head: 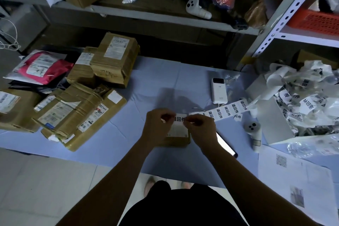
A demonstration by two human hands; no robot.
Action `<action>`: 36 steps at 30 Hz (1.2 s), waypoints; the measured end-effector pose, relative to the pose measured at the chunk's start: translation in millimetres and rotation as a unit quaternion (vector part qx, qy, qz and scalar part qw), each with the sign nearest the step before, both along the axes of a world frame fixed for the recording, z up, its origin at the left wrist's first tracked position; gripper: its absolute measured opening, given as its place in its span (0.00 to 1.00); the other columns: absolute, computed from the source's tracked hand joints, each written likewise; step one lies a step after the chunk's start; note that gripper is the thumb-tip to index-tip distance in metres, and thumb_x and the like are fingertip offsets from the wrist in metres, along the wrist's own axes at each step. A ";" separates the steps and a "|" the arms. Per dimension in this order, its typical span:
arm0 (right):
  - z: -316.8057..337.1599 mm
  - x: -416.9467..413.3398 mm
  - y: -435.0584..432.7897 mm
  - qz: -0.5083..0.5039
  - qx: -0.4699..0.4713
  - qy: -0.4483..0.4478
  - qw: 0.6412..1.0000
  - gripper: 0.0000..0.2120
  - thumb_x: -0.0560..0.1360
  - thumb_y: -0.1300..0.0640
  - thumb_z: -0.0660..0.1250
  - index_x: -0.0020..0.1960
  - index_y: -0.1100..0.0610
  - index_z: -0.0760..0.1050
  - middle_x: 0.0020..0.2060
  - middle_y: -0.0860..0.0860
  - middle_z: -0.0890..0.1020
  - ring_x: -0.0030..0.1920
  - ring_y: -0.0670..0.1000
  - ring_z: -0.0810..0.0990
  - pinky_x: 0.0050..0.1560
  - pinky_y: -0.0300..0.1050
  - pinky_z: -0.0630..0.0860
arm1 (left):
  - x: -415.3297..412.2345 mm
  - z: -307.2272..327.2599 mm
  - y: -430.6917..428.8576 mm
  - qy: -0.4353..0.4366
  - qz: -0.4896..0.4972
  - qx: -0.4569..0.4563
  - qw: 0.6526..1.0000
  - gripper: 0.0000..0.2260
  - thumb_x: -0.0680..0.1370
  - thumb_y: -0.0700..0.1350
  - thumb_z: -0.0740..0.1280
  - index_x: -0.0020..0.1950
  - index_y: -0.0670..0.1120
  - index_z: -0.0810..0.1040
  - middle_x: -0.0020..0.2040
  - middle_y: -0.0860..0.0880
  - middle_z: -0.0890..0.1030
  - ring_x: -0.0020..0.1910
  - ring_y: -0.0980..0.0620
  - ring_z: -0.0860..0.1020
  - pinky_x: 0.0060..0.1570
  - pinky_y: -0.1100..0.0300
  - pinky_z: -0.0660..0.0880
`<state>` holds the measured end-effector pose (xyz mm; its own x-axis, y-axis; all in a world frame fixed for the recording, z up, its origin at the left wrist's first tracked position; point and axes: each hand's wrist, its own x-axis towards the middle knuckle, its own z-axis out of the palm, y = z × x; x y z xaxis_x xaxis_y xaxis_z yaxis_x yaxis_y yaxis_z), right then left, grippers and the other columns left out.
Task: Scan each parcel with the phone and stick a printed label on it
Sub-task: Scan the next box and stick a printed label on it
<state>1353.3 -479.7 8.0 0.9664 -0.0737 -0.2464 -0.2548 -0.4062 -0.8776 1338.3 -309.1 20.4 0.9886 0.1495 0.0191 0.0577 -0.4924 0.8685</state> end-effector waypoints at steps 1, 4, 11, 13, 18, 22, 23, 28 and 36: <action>-8.1 -4.8 -0.2 -0.009 -0.015 0.013 1.000 0.04 0.72 0.61 0.76 0.47 0.54 0.87 0.42 0.48 0.88 0.43 0.47 0.86 0.45 0.45 0.83 | -2.8 -9.5 -3.9 0.021 -0.001 -0.002 1.000 0.04 0.74 0.36 0.74 0.48 0.41 0.86 0.44 0.47 0.86 0.39 0.58 0.81 0.41 0.74 0.74; -24.3 -14.8 -1.6 -0.027 -0.069 0.042 0.996 0.06 0.74 0.60 0.75 0.50 0.55 0.87 0.45 0.51 0.88 0.45 0.48 0.86 0.53 0.52 0.83 | -5.9 -35.5 -15.5 0.073 -0.015 0.003 0.997 0.05 0.75 0.35 0.73 0.50 0.39 0.85 0.47 0.44 0.85 0.44 0.51 0.83 0.43 0.75 0.72; -36.9 -7.1 8.2 0.067 -0.181 0.013 0.981 0.07 0.76 0.61 0.72 0.52 0.59 0.87 0.47 0.55 0.88 0.48 0.54 0.85 0.53 0.49 0.80 | 2.1 -68.7 -12.7 0.073 -0.097 0.132 0.984 0.06 0.78 0.36 0.69 0.50 0.38 0.85 0.50 0.41 0.83 0.50 0.44 0.81 0.53 0.60 0.73; -37.8 -4.3 9.3 0.086 -0.207 0.003 0.975 0.06 0.74 0.63 0.72 0.48 0.61 0.87 0.45 0.58 0.88 0.46 0.56 0.85 0.49 0.46 0.78 | 2.0 -70.8 -11.6 0.076 -0.127 0.188 0.971 0.07 0.78 0.40 0.68 0.50 0.42 0.86 0.51 0.43 0.79 0.48 0.44 0.80 0.50 0.55 0.74; -46.0 -3.7 8.6 0.082 -0.270 0.034 0.959 0.08 0.76 0.54 0.73 0.52 0.55 0.87 0.54 0.56 0.81 0.52 0.57 0.82 0.45 0.42 0.72 | -3.1 -71.4 -5.4 0.103 -0.066 0.209 0.970 0.11 0.76 0.51 0.73 0.55 0.49 0.86 0.57 0.44 0.75 0.52 0.44 0.78 0.49 0.57 0.73; -56.2 -2.3 -7.8 0.025 -0.211 0.077 0.974 0.19 0.72 0.46 0.77 0.58 0.55 0.81 0.56 0.53 0.80 0.53 0.55 0.82 0.47 0.43 0.74 | -13.0 -71.7 0.6 0.147 0.088 0.266 0.949 0.32 0.69 0.66 0.73 0.65 0.48 0.75 0.60 0.44 0.70 0.59 0.43 0.72 0.56 0.48 0.73; -58.4 -1.9 -10.9 0.016 -0.182 0.084 0.980 0.19 0.73 0.47 0.76 0.59 0.56 0.79 0.55 0.53 0.82 0.52 0.55 0.83 0.46 0.43 0.74 | -15.7 -71.4 1.8 0.168 0.120 0.284 0.936 0.38 0.67 0.69 0.72 0.70 0.49 0.70 0.62 0.44 0.70 0.61 0.41 0.71 0.58 0.45 0.71; -65.0 -1.6 -9.5 0.032 -0.118 0.105 0.987 0.18 0.76 0.50 0.74 0.60 0.59 0.82 0.53 0.54 0.86 0.52 0.53 0.85 0.49 0.44 0.80 | -28.4 -70.2 6.4 0.264 0.175 0.081 0.945 0.34 0.69 0.65 0.75 0.68 0.48 0.72 0.58 0.46 0.81 0.57 0.43 0.81 0.52 0.49 0.80; -33.1 -23.2 53.0 0.125 -0.087 0.080 0.985 0.22 0.61 0.39 0.82 0.46 0.47 0.76 0.38 0.39 0.81 0.40 0.41 0.80 0.39 0.40 0.76 | -95.7 -39.1 50.5 0.183 0.288 0.085 0.936 0.25 0.67 0.63 0.73 0.60 0.55 0.77 0.49 0.53 0.81 0.45 0.50 0.81 0.41 0.52 0.80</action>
<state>1330.0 -426.7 -25.1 0.9094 0.1075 -0.4017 -0.2566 -0.6150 -0.7456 1242.6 -258.6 -18.7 0.6891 0.6859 -0.2339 0.6353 -0.4164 0.6504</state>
